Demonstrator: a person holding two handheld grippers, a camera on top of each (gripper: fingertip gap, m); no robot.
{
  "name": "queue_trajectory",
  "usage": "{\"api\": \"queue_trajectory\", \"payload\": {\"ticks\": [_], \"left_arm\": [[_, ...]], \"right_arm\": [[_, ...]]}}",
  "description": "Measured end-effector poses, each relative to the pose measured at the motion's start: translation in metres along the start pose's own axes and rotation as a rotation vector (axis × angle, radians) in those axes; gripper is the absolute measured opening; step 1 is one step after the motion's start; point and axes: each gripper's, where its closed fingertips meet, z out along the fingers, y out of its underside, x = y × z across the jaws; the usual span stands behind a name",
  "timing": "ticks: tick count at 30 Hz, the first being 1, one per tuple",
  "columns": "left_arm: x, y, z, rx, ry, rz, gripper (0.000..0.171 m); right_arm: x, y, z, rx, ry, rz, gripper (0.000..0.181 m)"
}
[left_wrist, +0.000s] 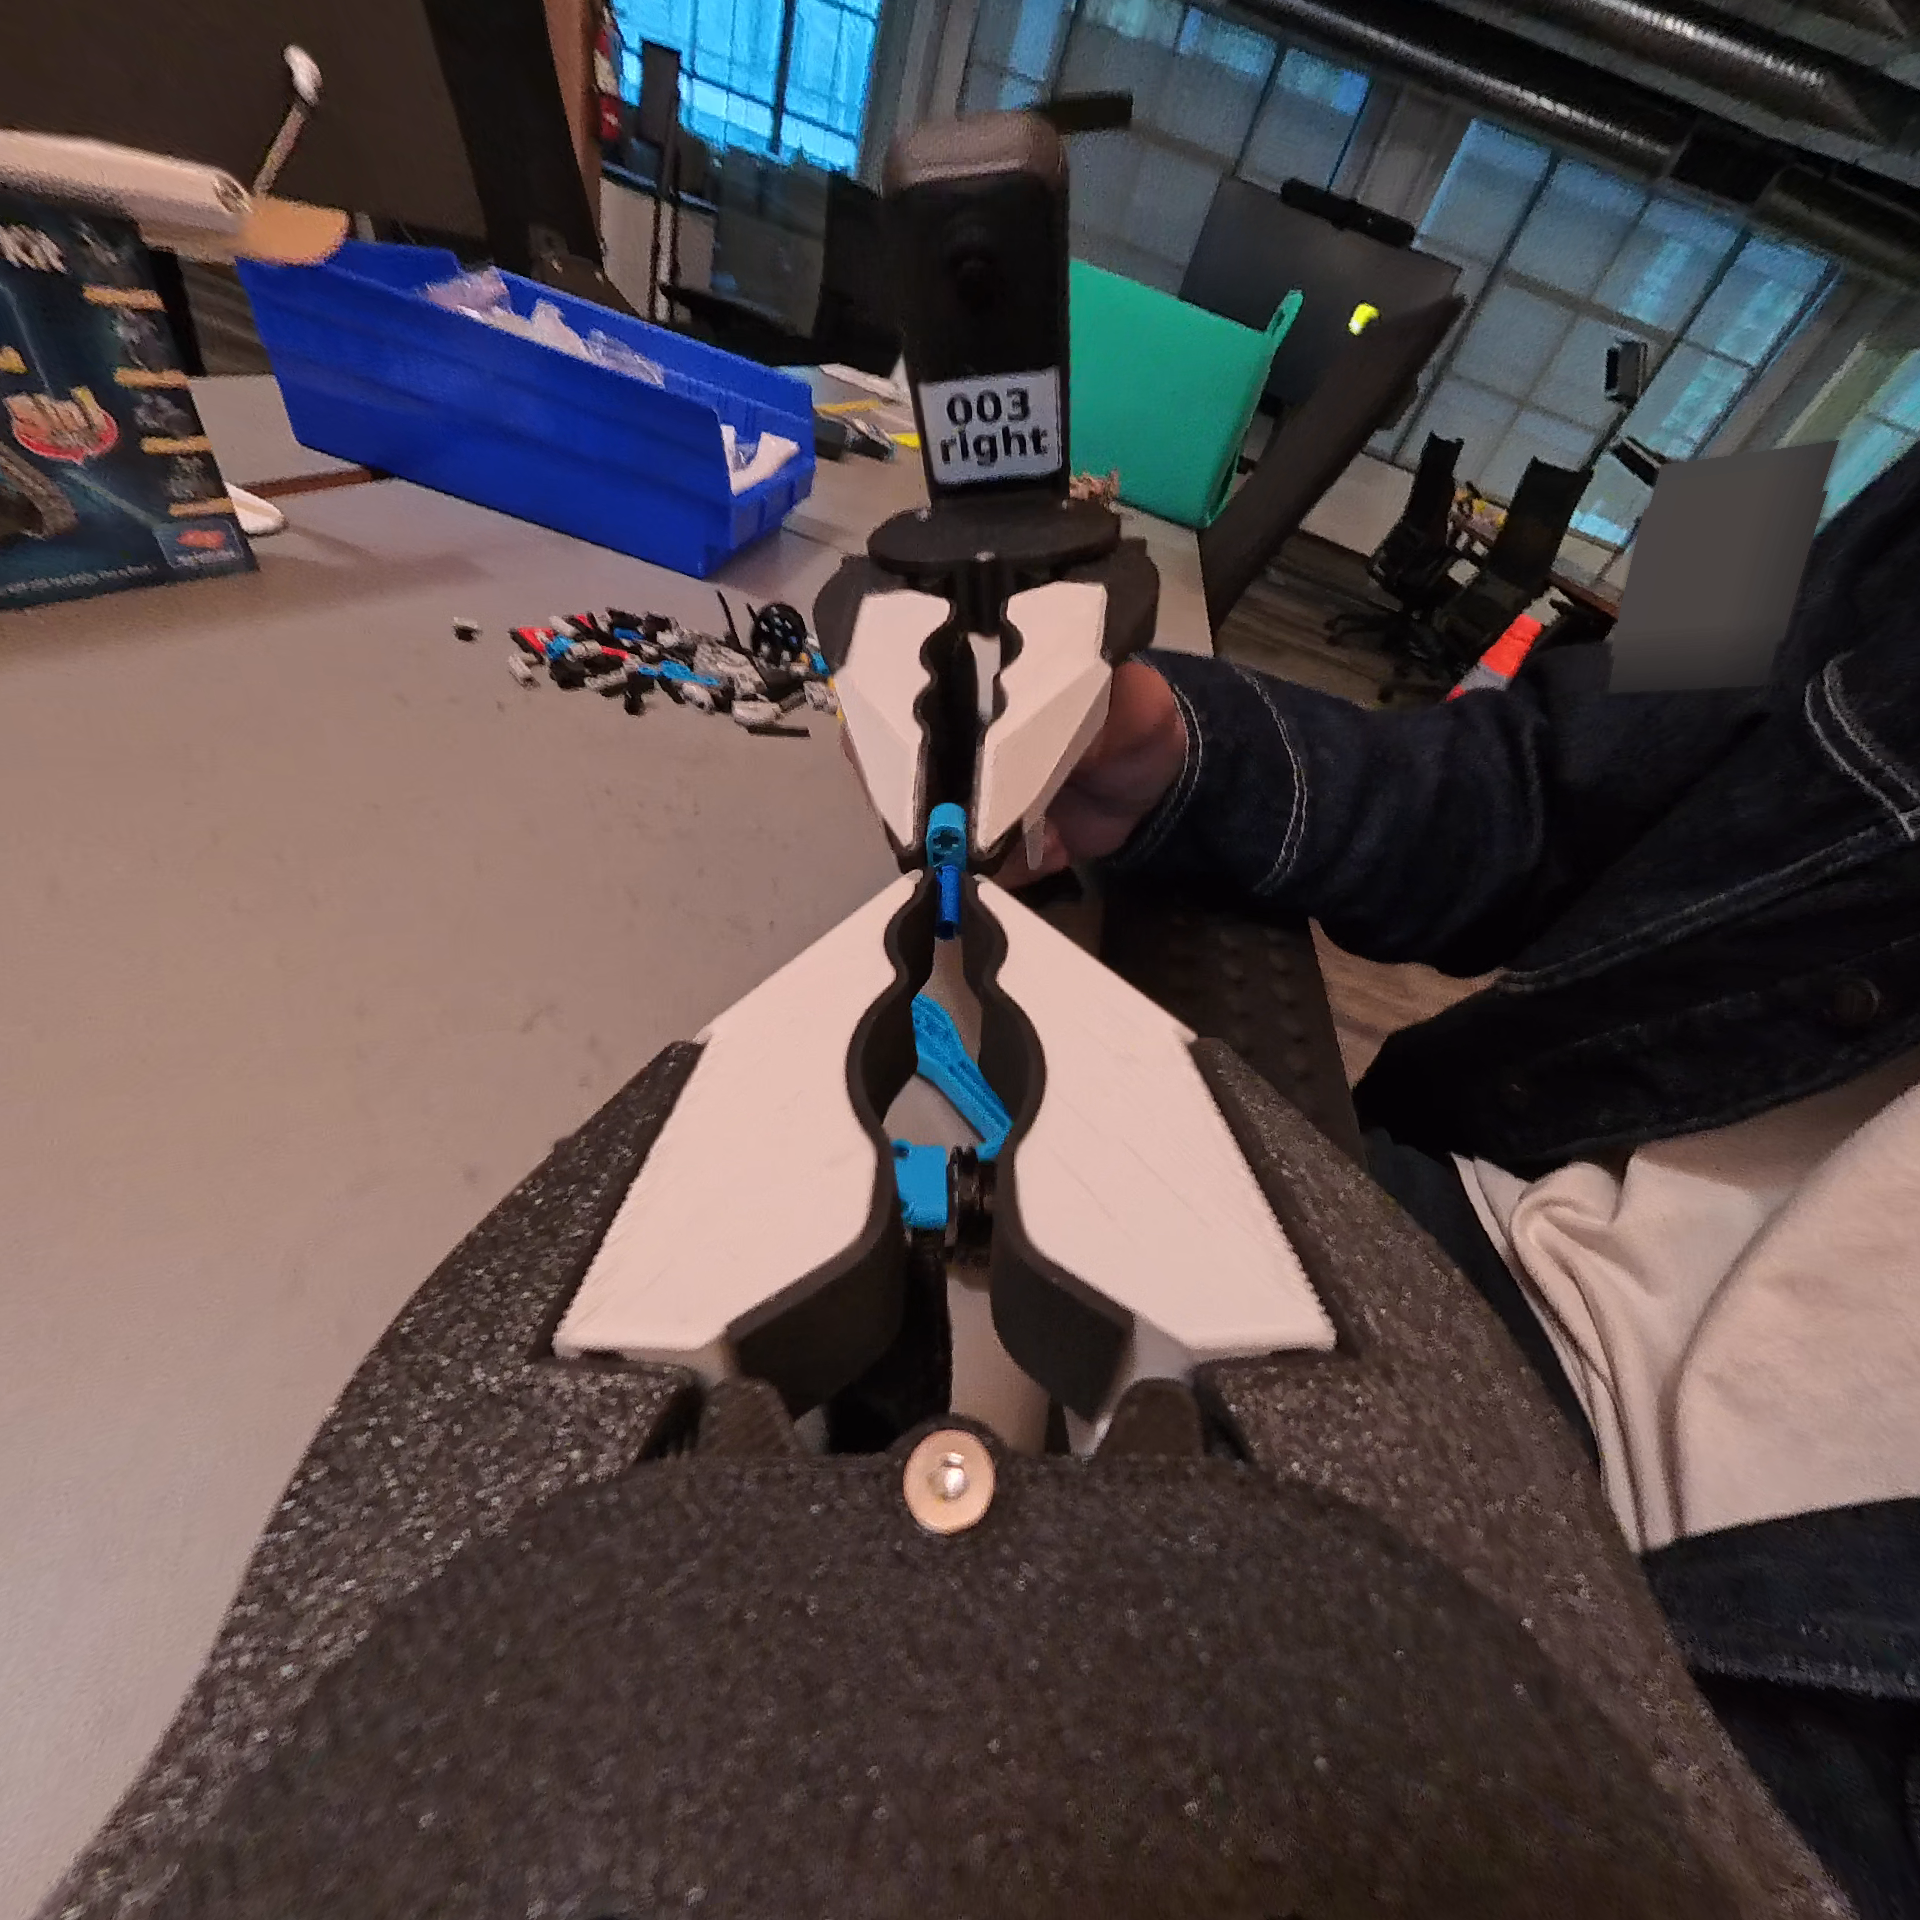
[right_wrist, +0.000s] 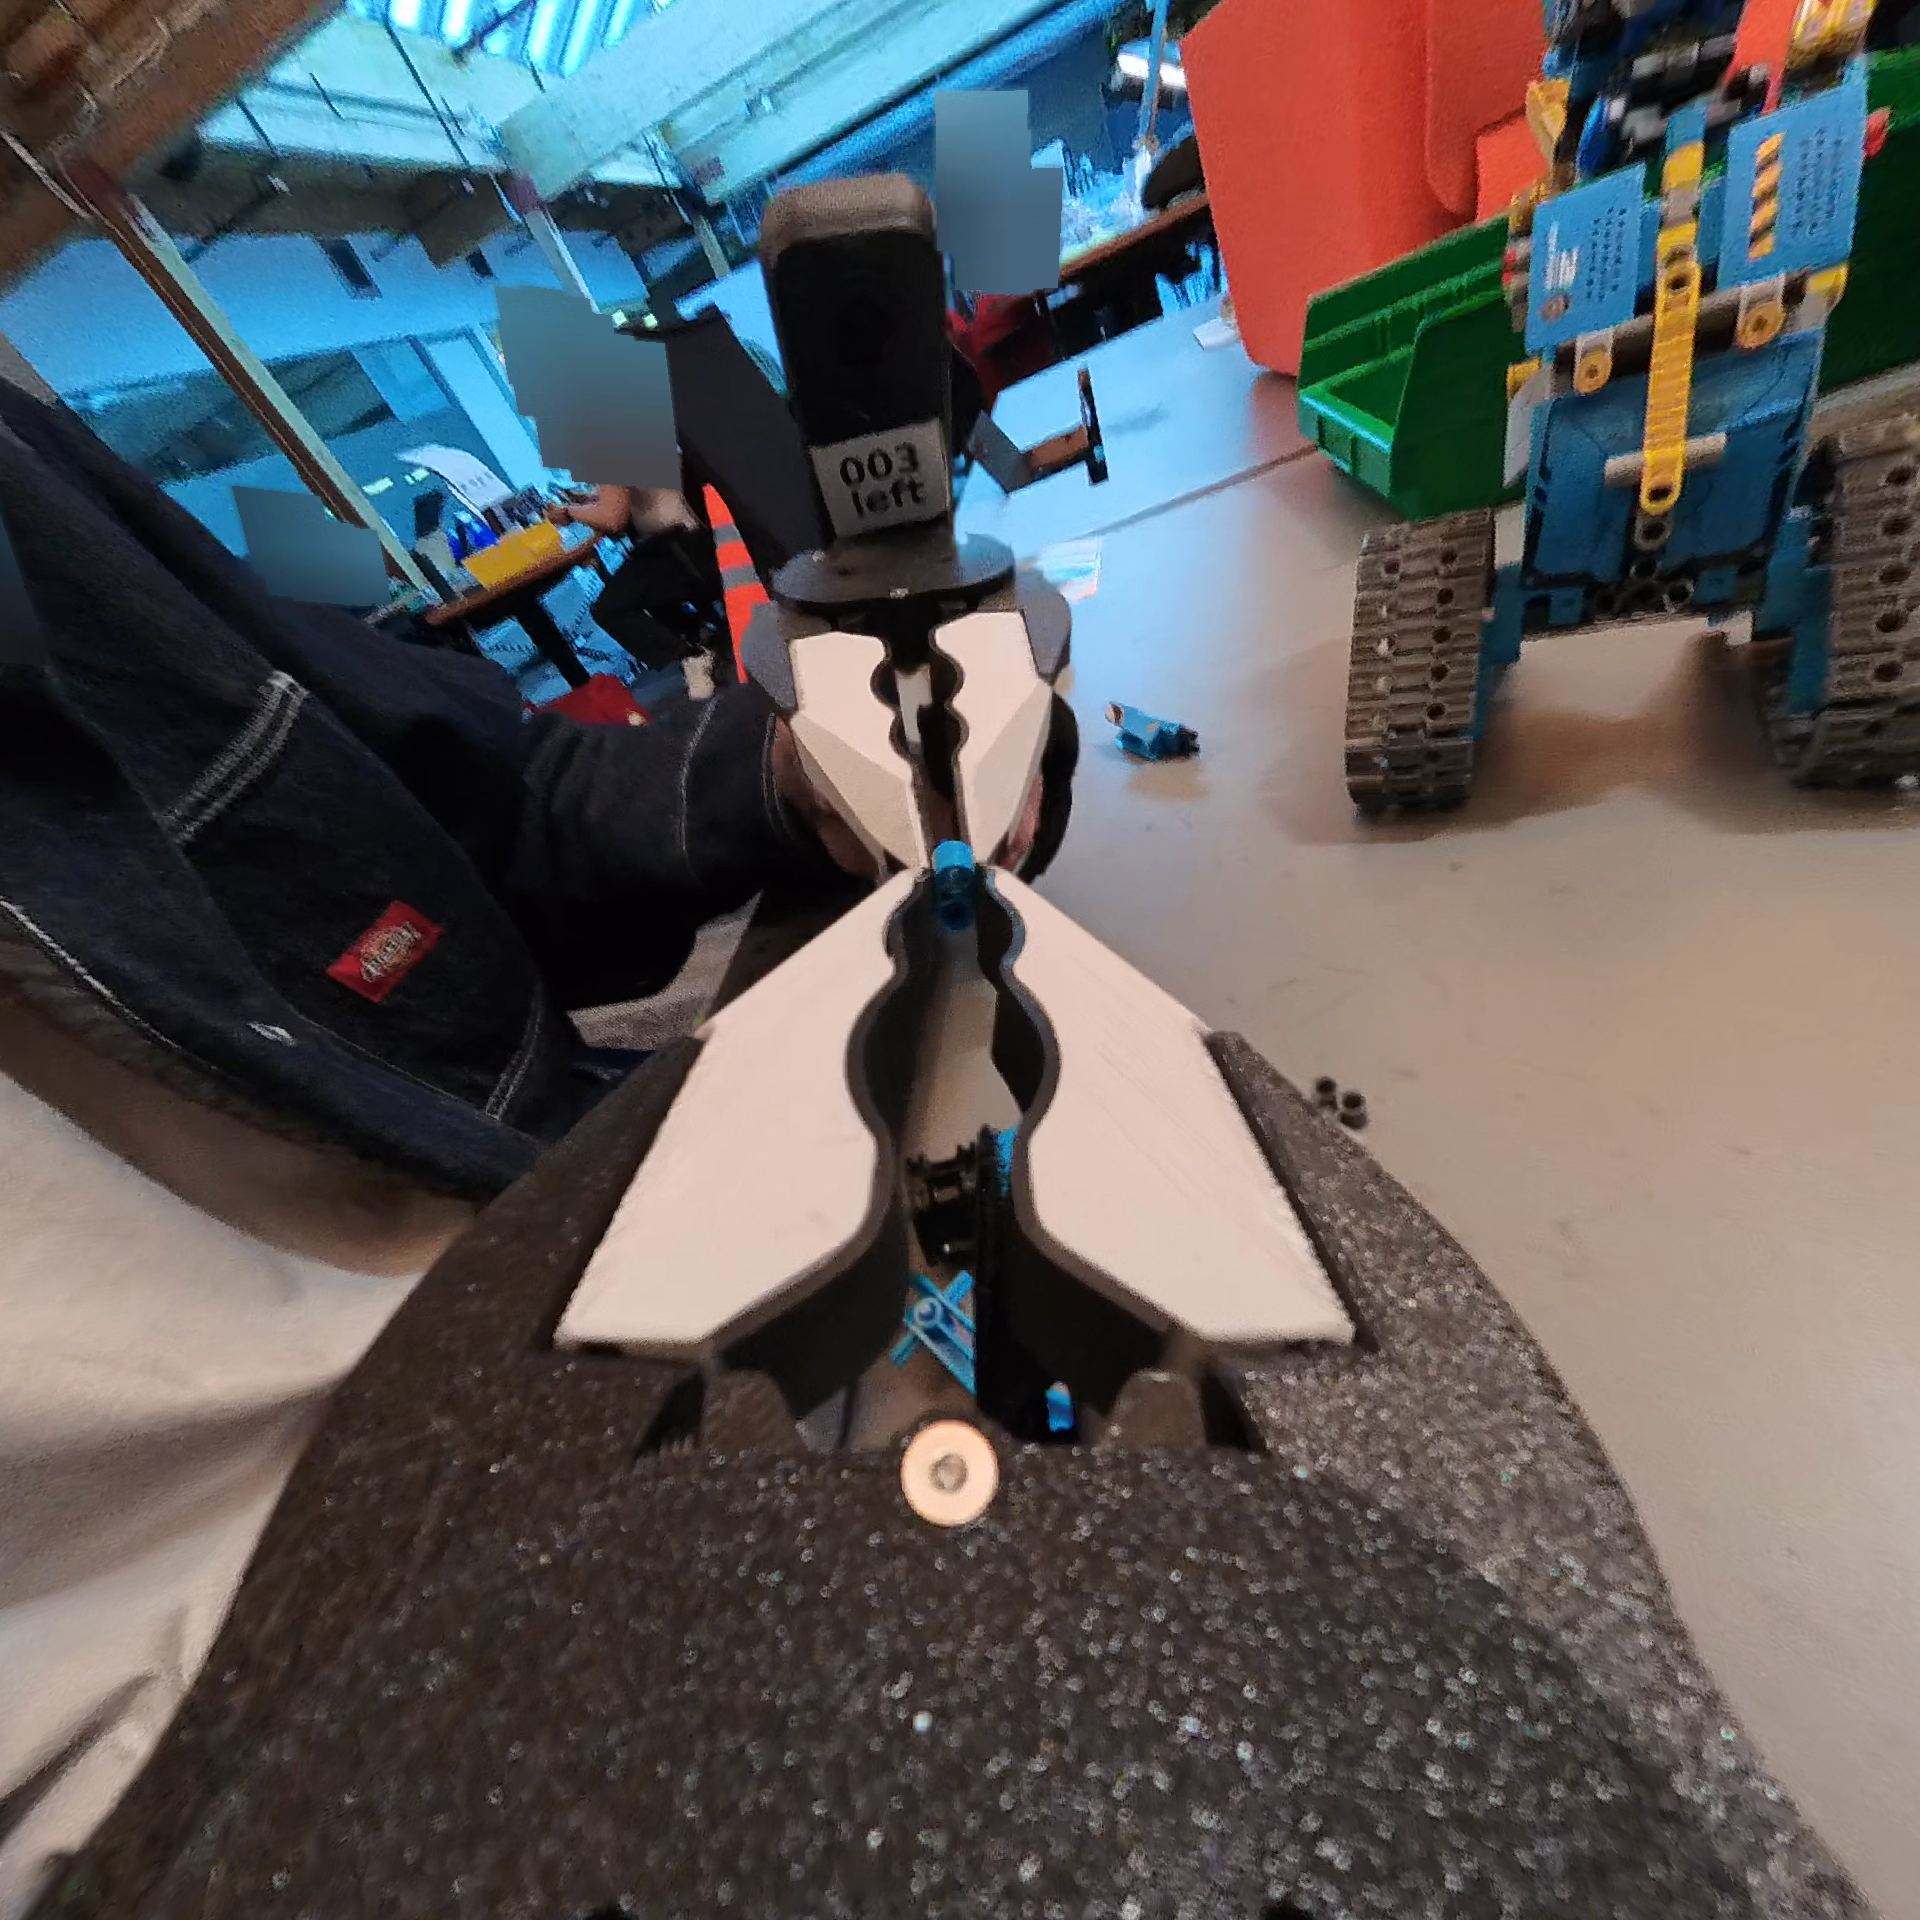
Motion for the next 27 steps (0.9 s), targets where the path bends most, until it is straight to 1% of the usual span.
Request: {"api": "queue_trajectory", "payload": {"ticks": [1, 2, 4, 7, 8, 9, 10, 11, 12, 14, 15, 16, 17, 18, 19, 20, 22, 24, 25, 26, 27], "left_arm": [[0.003, -0.005, -0.001, 0.031, 0.001, -0.006, 0.002], [0.005, -0.007, -0.001, 0.046, 0.004, -0.015, 0.002], [0.004, -0.001, 0.000, 0.020, 0.009, -0.029, 0.002], [0.004, 0.000, -0.001, 0.014, -0.012, -0.003, 0.002], [-0.004, -0.011, -0.013, 0.088, -0.039, -0.027, 0.003], [-0.022, -0.030, -0.043, 0.222, -0.080, -0.094, 0.002], [-0.045, -0.040, -0.078, 0.321, -0.152, -0.153, 0.002], [-0.060, -0.044, -0.104, 0.379, -0.218, -0.167, 0.002], [-0.061, -0.043, -0.109, 0.386, -0.228, -0.167, 0.002], [-0.043, -0.034, -0.082, 0.292, -0.165, -0.124, 0.003], [-0.037, -0.026, -0.068, 0.220, -0.151, -0.090, 0.003], [-0.036, -0.017, -0.058, 0.153, -0.167, -0.057, 0.003], [-0.036, -0.008, -0.052, 0.101, -0.184, -0.031, 0.003], [-0.035, -0.001, -0.047, 0.056, -0.186, -0.019, 0.003], [-0.035, 0.007, -0.041, 0.011, -0.183, -0.016, 0.003], [-0.037, 0.014, -0.036, -0.033, -0.197, -0.009, 0.003], [-0.043, 0.025, -0.027, -0.113, -0.247, 0.034, 0.004], [-0.049, 0.032, -0.019, -0.170, -0.303, 0.089, 0.003], [-0.050, 0.033, -0.017, -0.186, -0.328, 0.127, 0.004], [-0.050, 0.034, -0.014, -0.199, -0.347, 0.175, 0.004], [-0.048, 0.034, -0.012, -0.207, -0.365, 0.233, 0.004]], "right_arm": [[-0.004, -0.005, -0.001, 0.021, -0.020, -0.015, 0.004], [-0.006, -0.004, -0.001, 0.008, -0.023, -0.028, 0.004], [-0.004, 0.004, -0.001, -0.021, -0.024, -0.008, 0.004], [-0.003, 0.008, -0.004, -0.042, -0.030, -0.013, 0.005], [0.010, 0.002, -0.017, -0.004, 0.027, 0.008, 0.005], [0.025, -0.007, -0.047, 0.066, 0.076, 0.043, 0.005], [0.032, -0.018, -0.079, 0.150, 0.094, 0.069, 0.004], [0.042, -0.015, -0.100, 0.140, 0.158, 0.056, 0.004], [0.053, -0.007, -0.110, 0.097, 0.243, 0.032, 0.005], [0.066, -0.001, -0.119, 0.062, 0.321, 0.066, 0.005], [0.084, 0.010, -0.131, -0.012, 0.445, 0.072, 0.006], [0.109, 0.026, -0.155, -0.114, 0.629, 0.073, 0.006], [0.134, 0.047, -0.193, -0.247, 0.845, 0.089, 0.006], [0.152, 0.069, -0.237, -0.403, 1.042, 0.120, 0.006], [0.159, 0.082, -0.268, -0.504, 1.153, 0.142, 0.006], [0.162, 0.086, -0.287, -0.536, 1.210, 0.159, 0.006], [0.165, 0.084, -0.301, -0.538, 1.248, 0.161, 0.009], [0.165, 0.086, -0.306, -0.539, 1.265, 0.159, 0.024], [0.163, 0.085, -0.310, -0.545, 1.296, 0.147, 0.027], [0.160, 0.077, -0.310, -0.511, 1.321, 0.107, 0.027], [0.154, 0.067, -0.303, -0.455, 1.323, 0.077, 0.028]]}}
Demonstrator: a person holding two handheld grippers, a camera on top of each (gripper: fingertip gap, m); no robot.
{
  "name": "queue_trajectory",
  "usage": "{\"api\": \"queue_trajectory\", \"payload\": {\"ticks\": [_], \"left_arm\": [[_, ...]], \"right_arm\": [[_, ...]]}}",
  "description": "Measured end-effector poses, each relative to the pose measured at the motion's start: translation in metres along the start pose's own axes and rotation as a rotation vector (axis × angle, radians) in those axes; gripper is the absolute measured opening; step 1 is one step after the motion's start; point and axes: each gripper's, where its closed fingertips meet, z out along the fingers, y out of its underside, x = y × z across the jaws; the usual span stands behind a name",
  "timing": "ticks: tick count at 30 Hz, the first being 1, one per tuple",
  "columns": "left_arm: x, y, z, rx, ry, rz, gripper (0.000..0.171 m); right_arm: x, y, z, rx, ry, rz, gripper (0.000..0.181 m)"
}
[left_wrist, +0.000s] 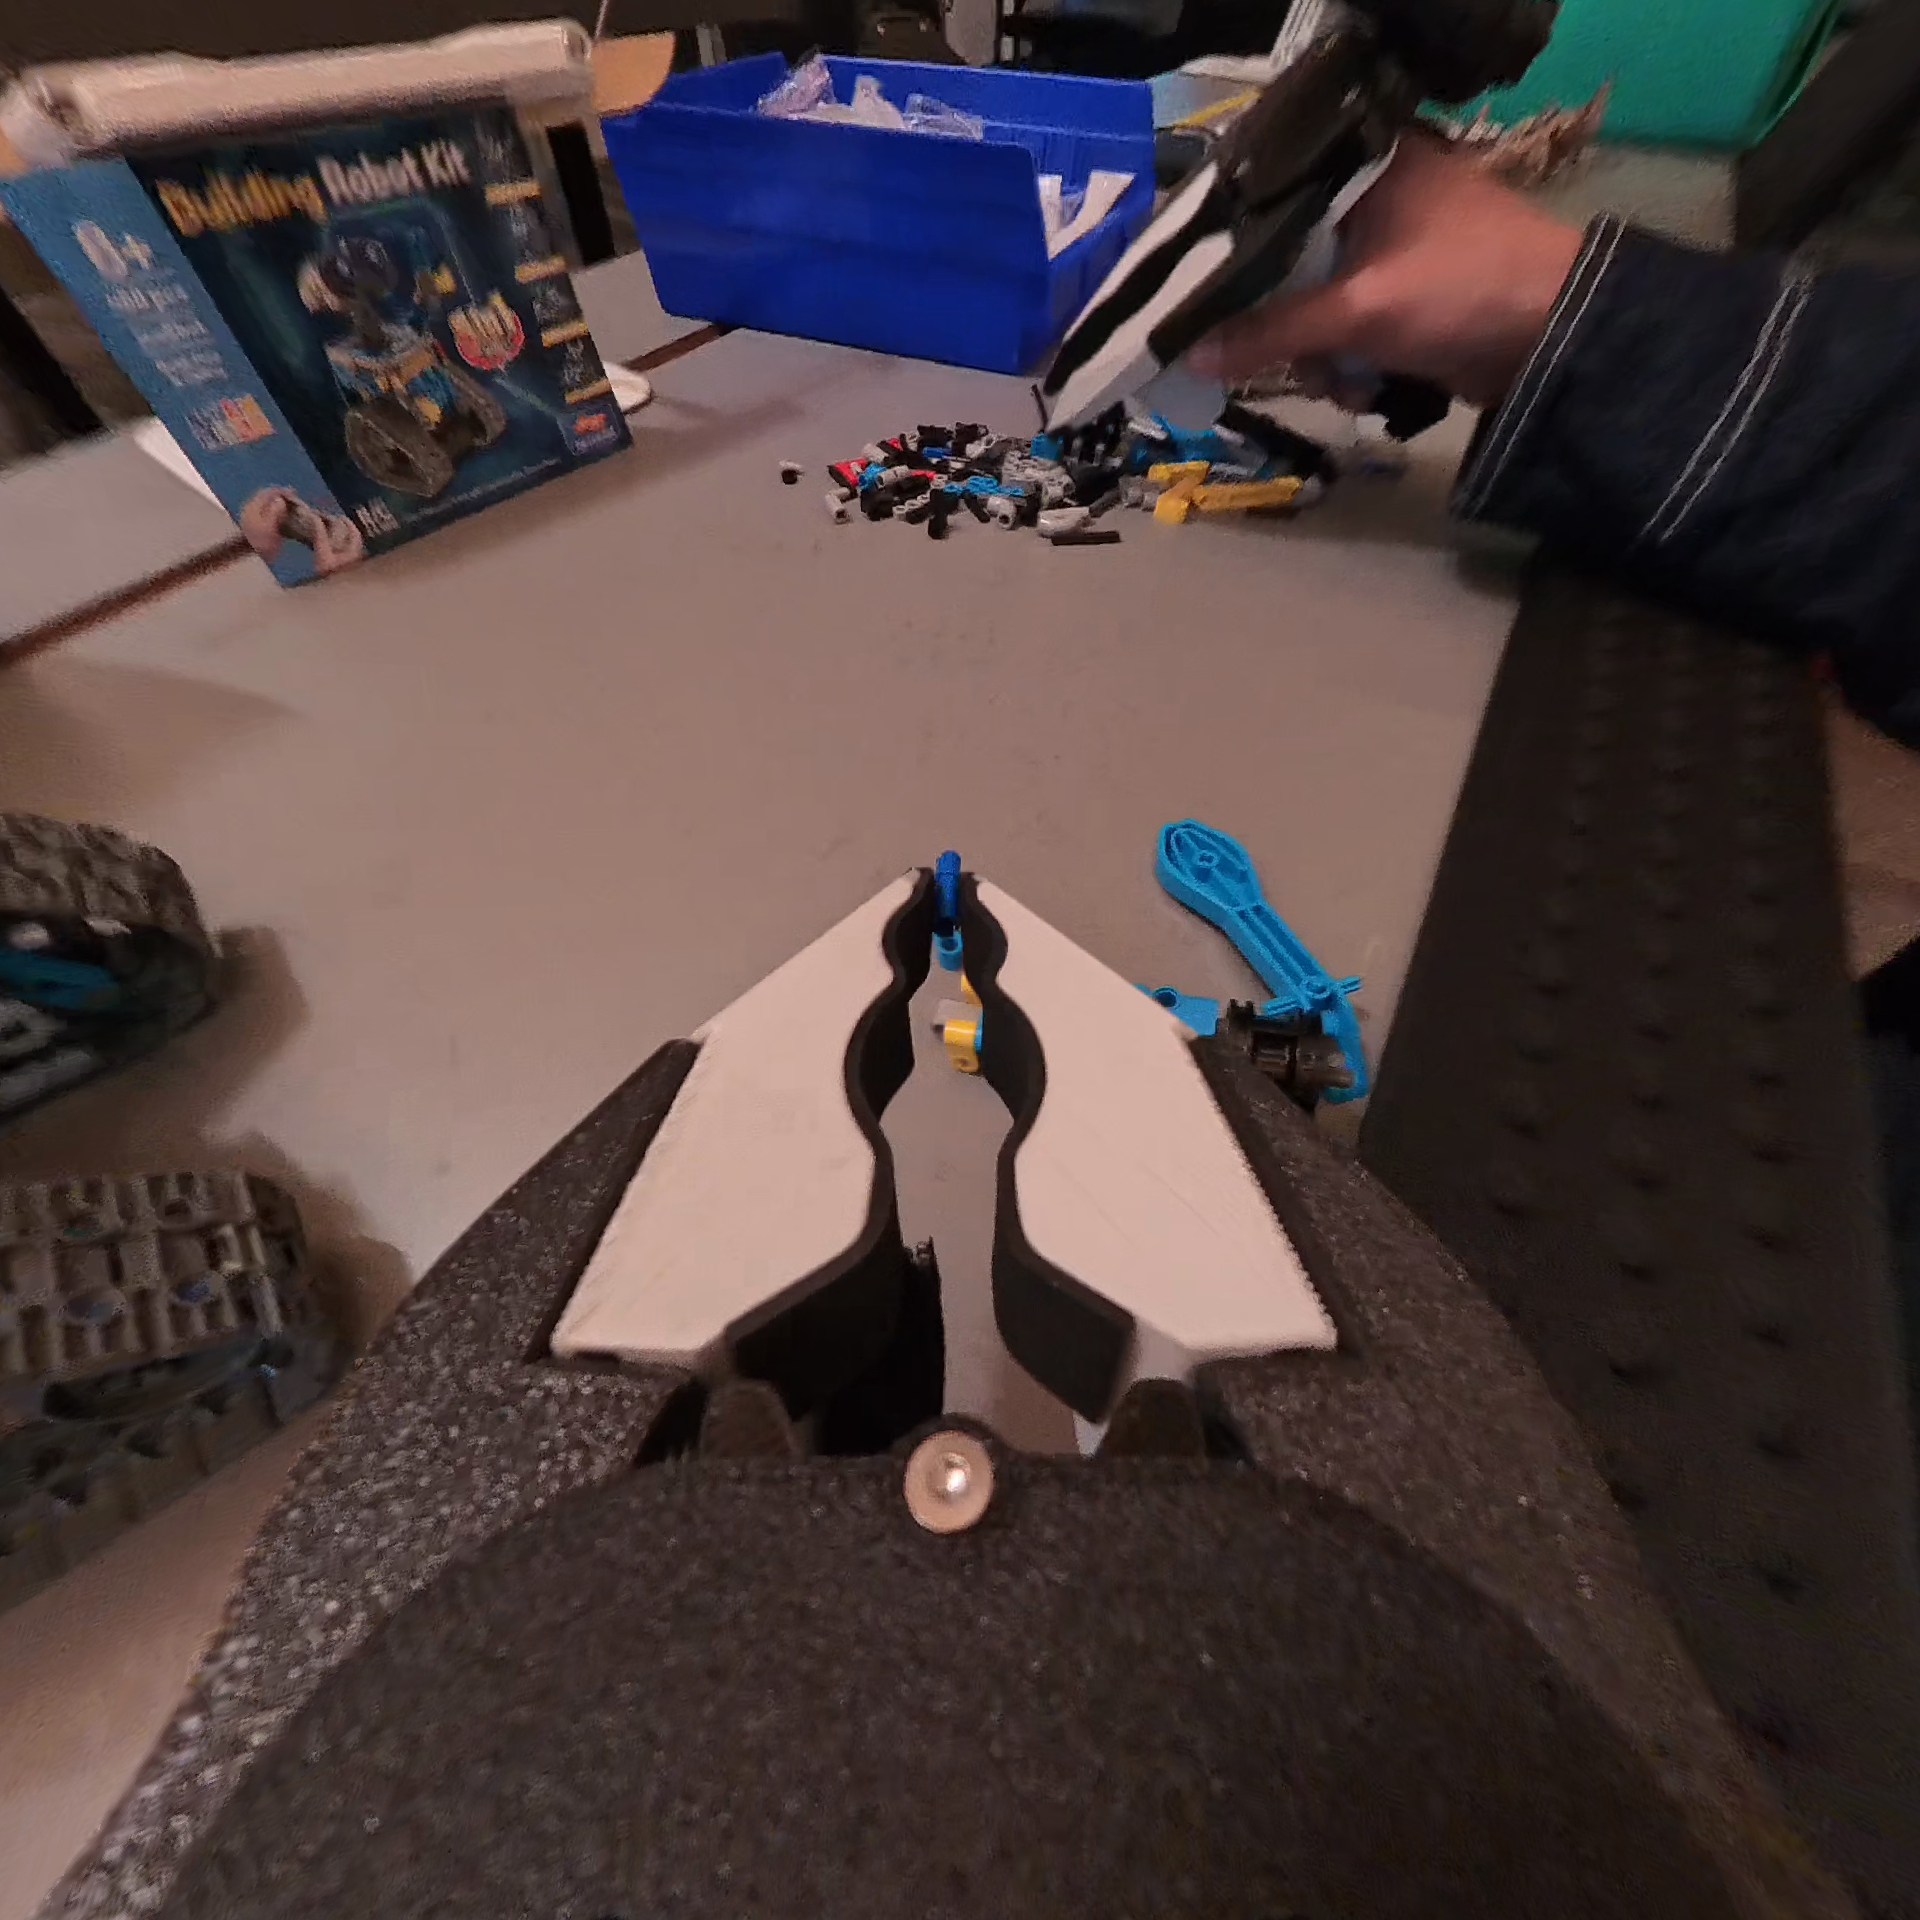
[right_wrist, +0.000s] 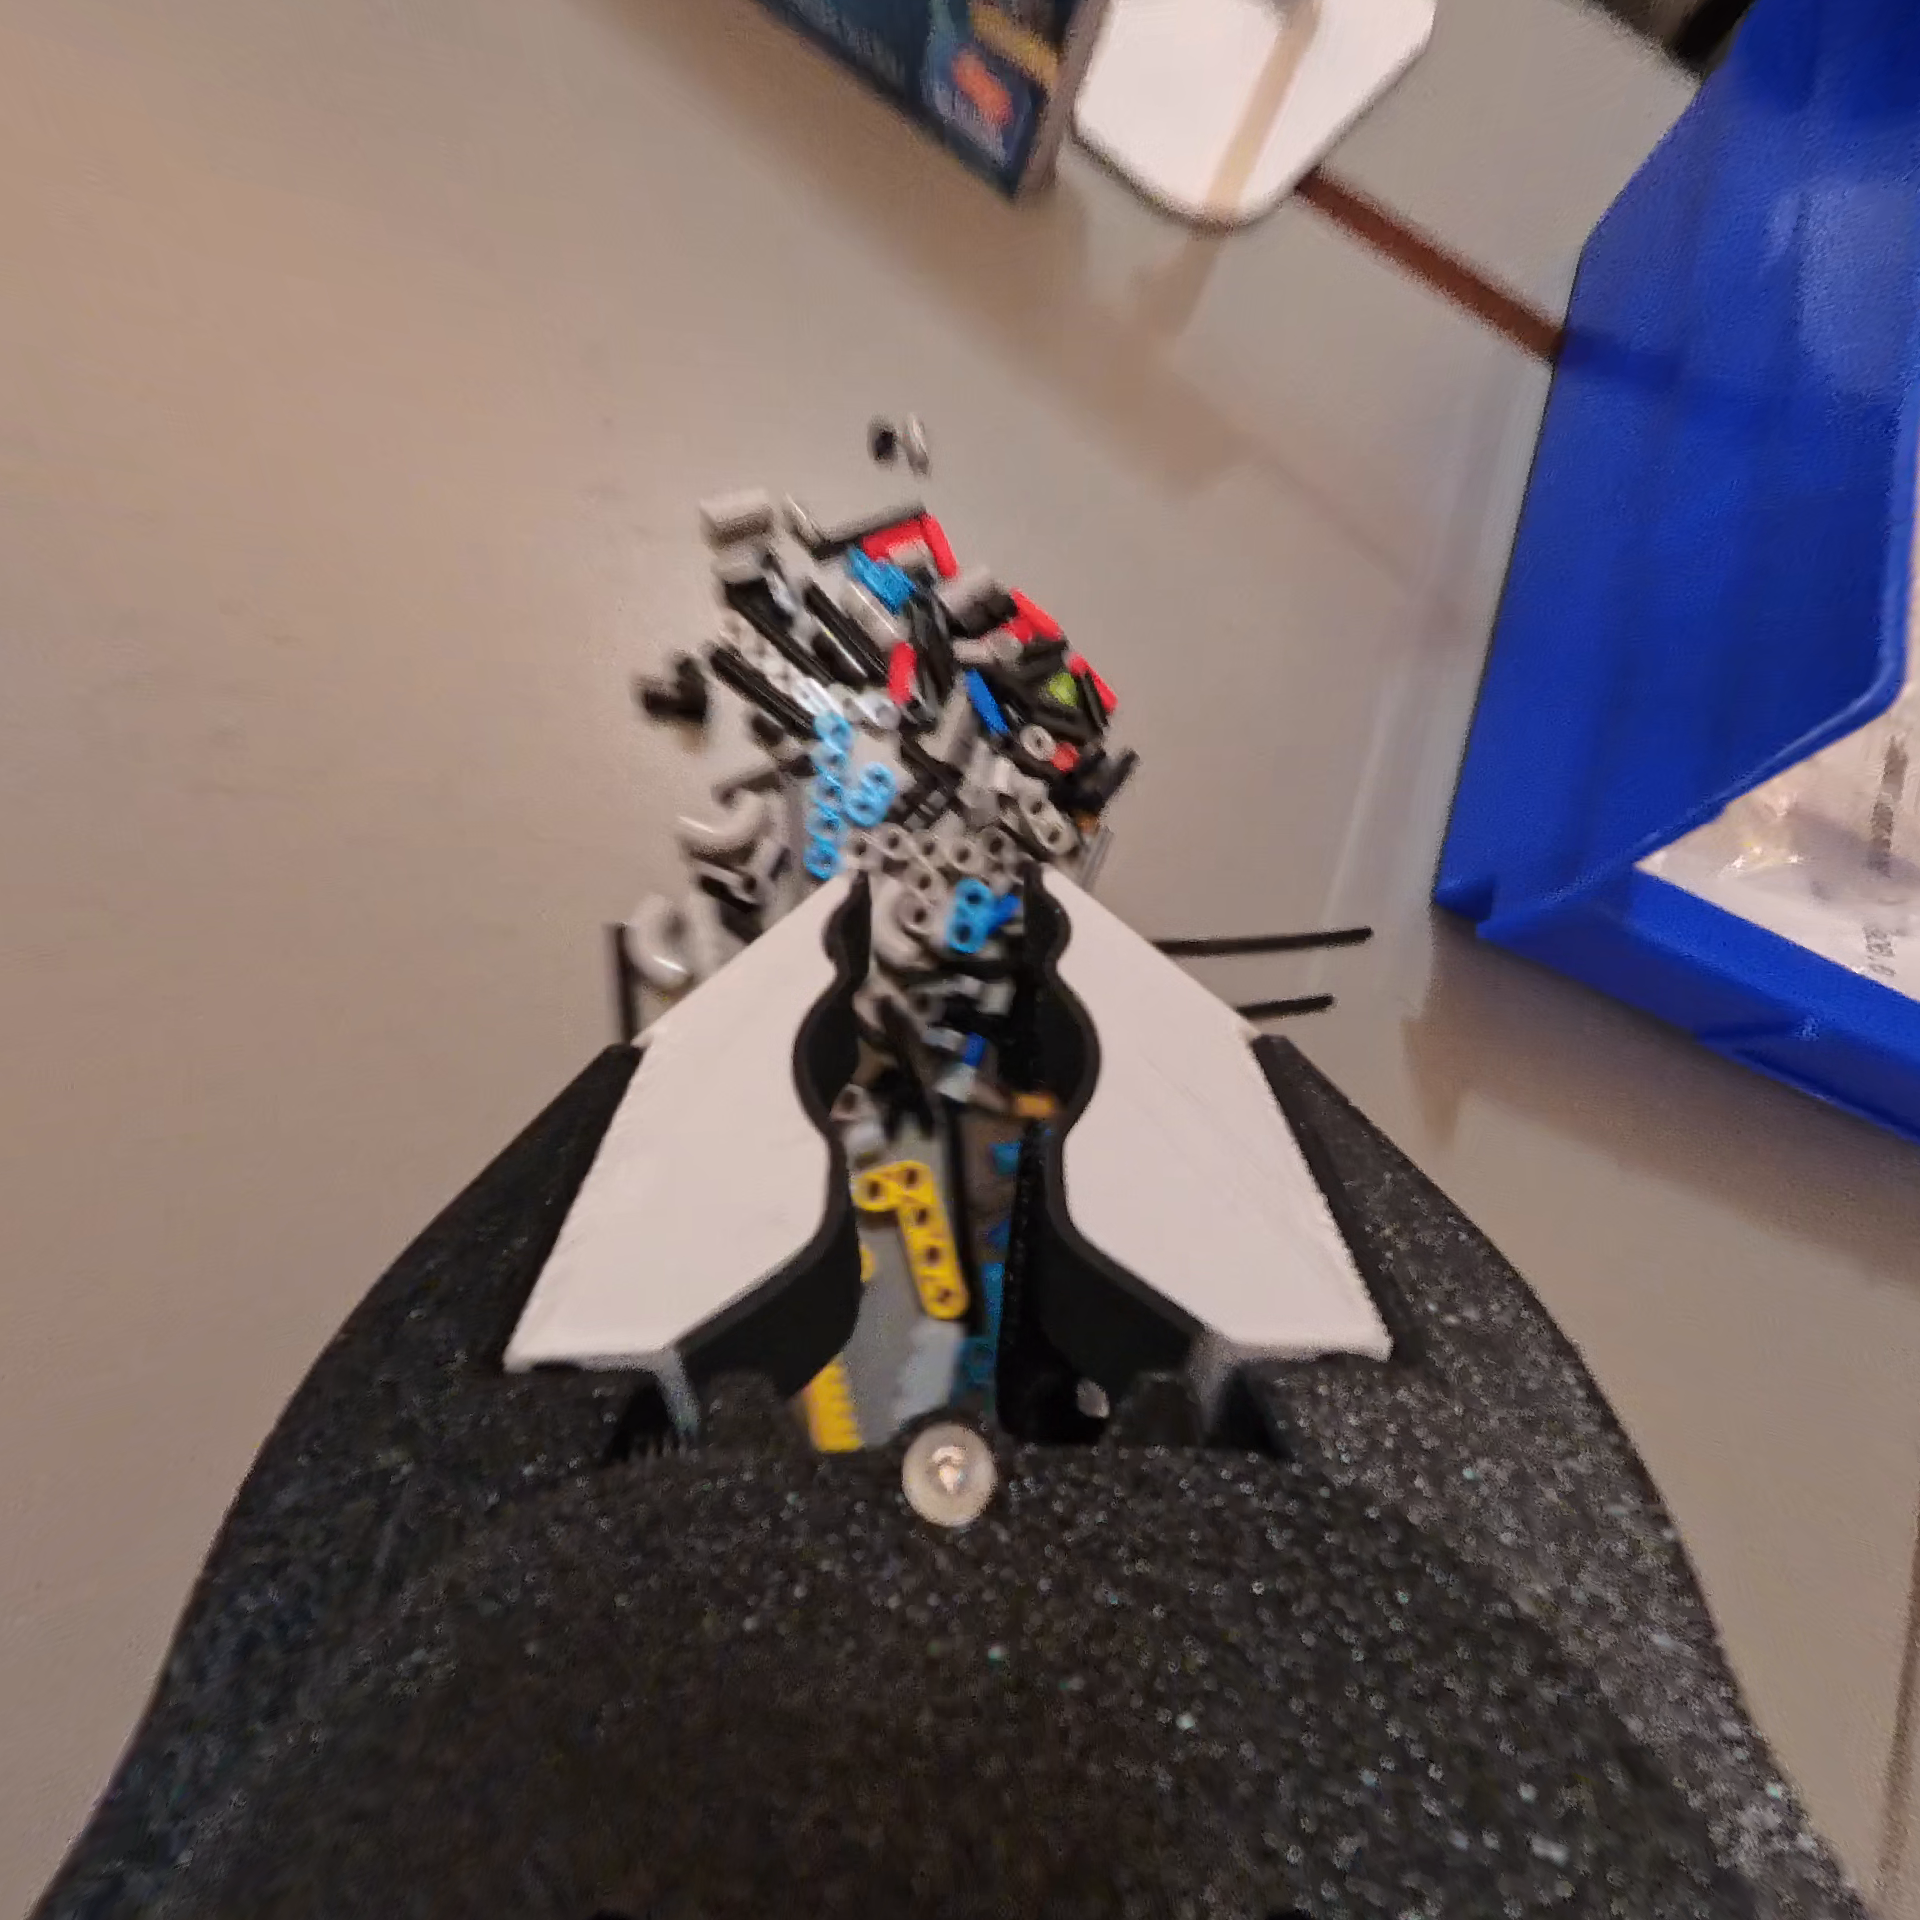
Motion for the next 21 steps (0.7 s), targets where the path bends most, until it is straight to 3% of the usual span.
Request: {"api": "queue_trajectory", "payload": {"ticks": [2, 3, 6, 8, 9, 12, 15, 17, 18, 21], "left_arm": [[0.010, -0.005, 0.003, 0.015, -0.023, 0.114, 0.004], [0.016, -0.009, 0.005, 0.034, -0.030, 0.163, 0.004], [0.038, -0.028, 0.005, 0.129, -0.025, 0.305, 0.004], [0.043, -0.040, 0.000, 0.201, -0.062, 0.376, 0.004], [0.043, -0.044, -0.003, 0.226, -0.078, 0.387, 0.004], [0.047, -0.046, -0.006, 0.253, -0.056, 0.384, 0.004], [0.051, -0.042, -0.003, 0.232, -0.035, 0.408, 0.004], [0.053, -0.039, 0.000, 0.218, -0.035, 0.434, 0.004], [0.056, -0.041, -0.001, 0.232, -0.029, 0.439, 0.004], [0.057, -0.039, -0.001, 0.217, -0.021, 0.432, 0.004]], "right_arm": [[-0.041, -0.023, -0.015, 0.117, -0.117, 0.062, 0.031], [-0.083, -0.037, -0.023, 0.193, -0.283, 0.103, 0.031], [-0.227, -0.081, -0.082, 0.346, -1.093, 0.346, 0.035], [-0.270, -0.092, -0.114, 0.272, -1.480, 0.478, 0.039], [-0.280, -0.091, -0.117, 0.257, -1.524, 0.465, 0.029], [-0.303, -0.080, -0.119, 0.212, -1.513, 0.339, 0.036], [-0.311, -0.082, -0.124, 0.193, -1.582, 0.379, 0.029], [-0.310, -0.085, -0.125, 0.216, -1.577, 0.386, 0.020], [-0.311, -0.083, -0.122, 0.218, -1.546, 0.347, 0.006], [-0.312, -0.080, -0.121, 0.233, -1.510, 0.306, 0.007]]}}
